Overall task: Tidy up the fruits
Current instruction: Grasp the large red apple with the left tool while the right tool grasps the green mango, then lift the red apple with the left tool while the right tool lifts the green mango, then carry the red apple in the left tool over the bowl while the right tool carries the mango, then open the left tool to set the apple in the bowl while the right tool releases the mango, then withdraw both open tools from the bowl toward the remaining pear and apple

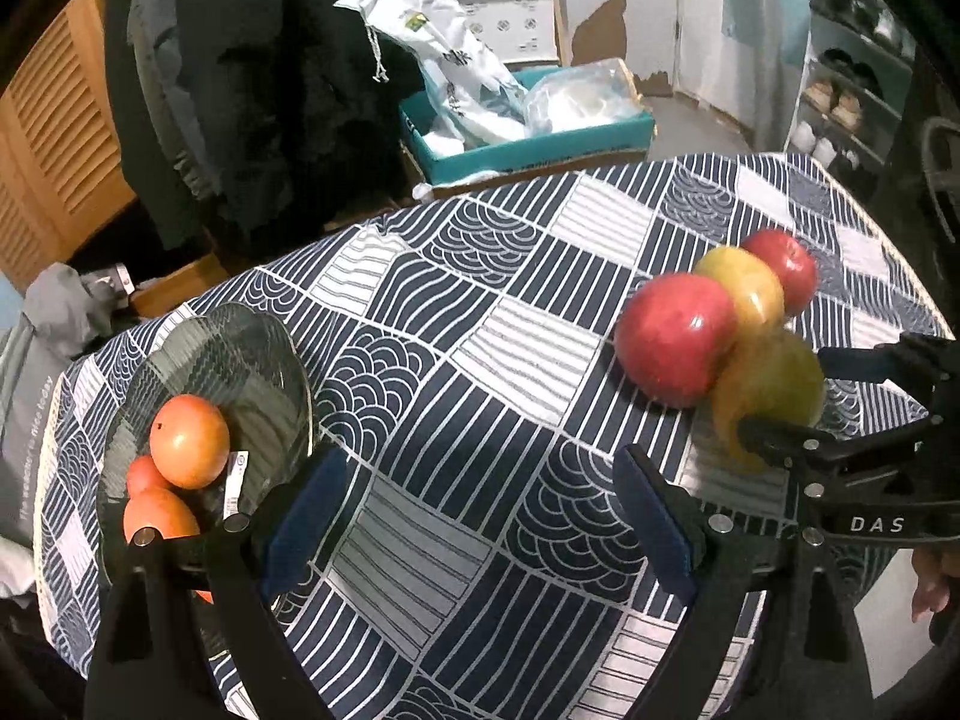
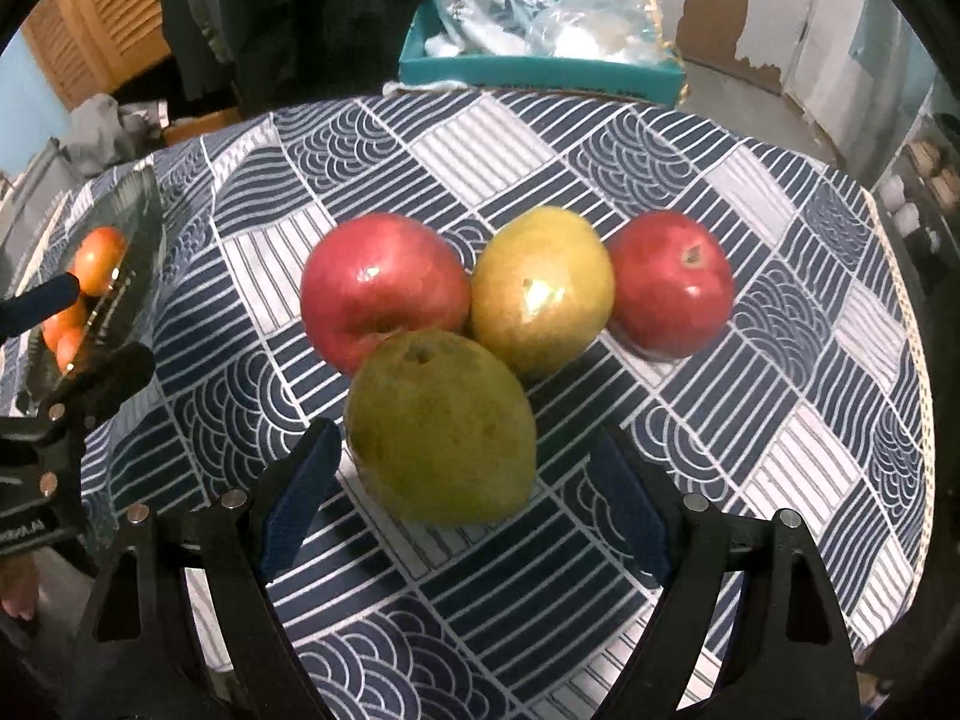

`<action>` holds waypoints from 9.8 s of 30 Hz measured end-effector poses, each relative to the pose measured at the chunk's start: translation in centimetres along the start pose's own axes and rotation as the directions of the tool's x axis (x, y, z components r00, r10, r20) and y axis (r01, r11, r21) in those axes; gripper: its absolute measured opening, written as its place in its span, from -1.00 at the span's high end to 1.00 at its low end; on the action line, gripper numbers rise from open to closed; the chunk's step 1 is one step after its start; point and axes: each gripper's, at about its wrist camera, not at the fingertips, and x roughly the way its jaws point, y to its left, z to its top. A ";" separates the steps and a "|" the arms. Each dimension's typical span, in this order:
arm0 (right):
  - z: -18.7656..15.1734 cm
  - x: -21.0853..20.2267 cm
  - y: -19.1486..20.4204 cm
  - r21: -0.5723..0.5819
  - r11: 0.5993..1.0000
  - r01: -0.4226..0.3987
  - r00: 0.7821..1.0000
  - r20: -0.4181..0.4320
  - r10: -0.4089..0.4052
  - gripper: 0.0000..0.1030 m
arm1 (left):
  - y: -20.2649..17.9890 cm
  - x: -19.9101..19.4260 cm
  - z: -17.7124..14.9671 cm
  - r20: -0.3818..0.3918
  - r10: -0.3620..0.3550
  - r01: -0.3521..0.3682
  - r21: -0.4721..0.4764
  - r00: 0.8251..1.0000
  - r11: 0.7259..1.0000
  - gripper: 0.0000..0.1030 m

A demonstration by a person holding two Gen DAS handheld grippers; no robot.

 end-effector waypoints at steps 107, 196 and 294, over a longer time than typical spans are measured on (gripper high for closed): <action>1.2 -13.9 -4.9 0.100 0.988 0.119 0.938 0.315 -0.145 -0.38 | -2.3 -6.1 4.9 0.130 -0.211 0.217 -0.032 0.969 0.976 -0.47; 10.8 -1.0 20.0 -0.202 0.960 -0.194 0.973 0.082 0.214 -0.39 | 21.0 -0.2 -3.5 -0.028 -0.069 0.049 -0.466 0.997 0.883 -0.48; 4.9 -20.9 6.2 -0.062 0.993 0.099 0.860 0.508 -0.054 -0.56 | 8.5 -15.9 3.6 0.270 -0.078 0.145 -0.238 0.960 0.960 -0.70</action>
